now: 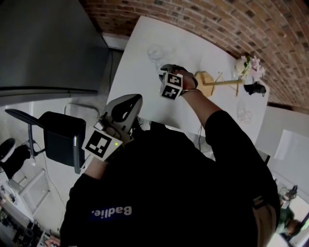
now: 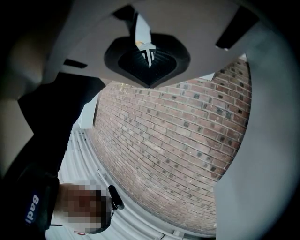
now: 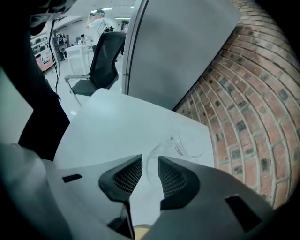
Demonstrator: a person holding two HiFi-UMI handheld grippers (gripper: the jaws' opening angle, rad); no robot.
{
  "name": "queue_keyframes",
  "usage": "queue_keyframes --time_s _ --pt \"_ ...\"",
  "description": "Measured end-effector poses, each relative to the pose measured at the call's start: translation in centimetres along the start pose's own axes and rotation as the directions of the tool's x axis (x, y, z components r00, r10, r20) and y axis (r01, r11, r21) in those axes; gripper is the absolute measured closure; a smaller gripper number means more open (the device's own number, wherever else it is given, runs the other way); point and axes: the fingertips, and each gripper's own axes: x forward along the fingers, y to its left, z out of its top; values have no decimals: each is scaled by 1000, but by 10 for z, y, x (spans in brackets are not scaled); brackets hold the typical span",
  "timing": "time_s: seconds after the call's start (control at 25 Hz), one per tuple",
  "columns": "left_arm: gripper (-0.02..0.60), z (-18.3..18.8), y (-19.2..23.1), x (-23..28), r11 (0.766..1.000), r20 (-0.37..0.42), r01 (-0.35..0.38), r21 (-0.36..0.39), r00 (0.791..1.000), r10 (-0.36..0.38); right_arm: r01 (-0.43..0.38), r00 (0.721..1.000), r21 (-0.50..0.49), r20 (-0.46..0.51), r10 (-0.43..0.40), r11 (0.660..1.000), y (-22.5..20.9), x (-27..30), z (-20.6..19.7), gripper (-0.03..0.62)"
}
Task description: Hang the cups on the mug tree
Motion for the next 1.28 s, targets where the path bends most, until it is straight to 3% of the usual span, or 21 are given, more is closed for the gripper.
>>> queue_keyframes --time_s 0.24,0.48,0.68,1.04,1.28 --pt "581 0 2 -7 1000 1 -25 4 1000 25 -95 991 -74 -102 87 993 8 23 -3 470" --pt "581 0 4 -16 999 1 -53 3 999 53 -154 975 -83 -176 137 985 11 38 -7 471" --pt "581 -1 8 -23 998 1 -69 0 998 69 -183 965 -80 -208 163 980 12 45 -12 510" --pt "581 -3 7 -26 998 3 -62 2 998 62 -202 963 -64 -198 186 977 13 42 -14 522" --pt "581 -4 3 -25 999 -3 -39 8 999 39 -155 983 10 -99 155 988 16 30 -11 536"
